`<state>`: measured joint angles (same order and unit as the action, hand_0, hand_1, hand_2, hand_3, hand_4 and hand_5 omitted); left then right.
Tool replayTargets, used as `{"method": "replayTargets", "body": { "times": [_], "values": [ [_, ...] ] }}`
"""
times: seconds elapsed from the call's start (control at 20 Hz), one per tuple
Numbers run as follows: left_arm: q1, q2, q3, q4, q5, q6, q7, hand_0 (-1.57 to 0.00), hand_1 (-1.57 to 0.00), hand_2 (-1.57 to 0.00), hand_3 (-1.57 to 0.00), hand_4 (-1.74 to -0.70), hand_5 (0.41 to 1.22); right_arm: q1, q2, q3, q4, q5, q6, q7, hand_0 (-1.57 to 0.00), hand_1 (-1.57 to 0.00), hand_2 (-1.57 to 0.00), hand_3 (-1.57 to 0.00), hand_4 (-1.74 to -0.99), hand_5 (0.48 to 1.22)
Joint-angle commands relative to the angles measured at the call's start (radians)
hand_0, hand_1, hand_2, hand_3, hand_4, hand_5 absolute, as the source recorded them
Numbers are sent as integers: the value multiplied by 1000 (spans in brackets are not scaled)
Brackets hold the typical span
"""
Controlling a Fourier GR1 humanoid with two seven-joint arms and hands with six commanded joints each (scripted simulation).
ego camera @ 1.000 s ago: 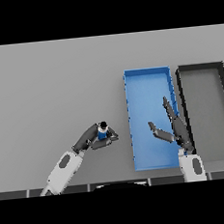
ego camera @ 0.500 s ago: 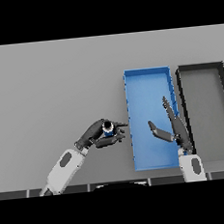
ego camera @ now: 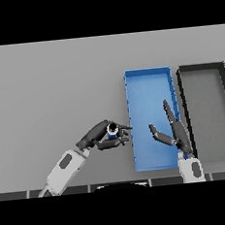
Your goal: Pick up the blue pipe and place it into the blue bin.
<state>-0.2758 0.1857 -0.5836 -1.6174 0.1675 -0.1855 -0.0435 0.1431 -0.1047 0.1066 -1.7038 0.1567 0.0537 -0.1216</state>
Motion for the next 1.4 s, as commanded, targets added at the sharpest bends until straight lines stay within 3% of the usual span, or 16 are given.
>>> {"method": "replayTargets", "body": {
  "times": [0.0,0.15,0.3,0.4,0.6,0.8,1.05,1.35],
  "values": [
    [-7,3,8,11,3,-3,5,-1569,-1569,-1569,-1443,-1730,1219,10,6,1,-2,-1,-4,-4,1,1,1,1,-1178,629],
    [-6,3,7,9,-3,-5,4,-1570,-1570,-1570,-1443,-1731,1220,41,17,7,-16,-1,-8,-24,1,1,1,1,-1209,623],
    [6,6,5,10,-12,-6,2,-1570,-1571,-1571,-1438,-1731,1220,21,18,-1,-3,-22,4,-31,1,1,1,1,-1191,619],
    [-2,1,11,18,-7,-8,7,-1571,-1571,-1571,-1438,-1731,1221,14,4,-5,-64,-117,74,-38,1,1,1,1,-1197,604],
    [-29,-11,15,31,-16,-10,15,-1571,-1571,-1571,-1440,-1730,1221,-36,-107,-4,-191,-300,232,96,1,1,1,1,-1232,550],
    [-13,-7,13,29,-15,-18,19,-1571,-1571,-1571,-1439,-1731,1221,-128,-184,59,-301,-354,310,215,1,1,1,1,-1286,520],
    [-13,-7,15,37,-39,-14,9,-1571,-1571,-1571,-1436,-1732,1221,-282,-207,137,-344,-417,356,360,1,1,1,1,-1295,522],
    [-24,-13,26,46,-24,-39,7,-1571,-1571,-1571,-1441,-1731,1221,-449,-183,212,-292,-420,420,419,1,1,1,1,-1282,530]
  ]
}}
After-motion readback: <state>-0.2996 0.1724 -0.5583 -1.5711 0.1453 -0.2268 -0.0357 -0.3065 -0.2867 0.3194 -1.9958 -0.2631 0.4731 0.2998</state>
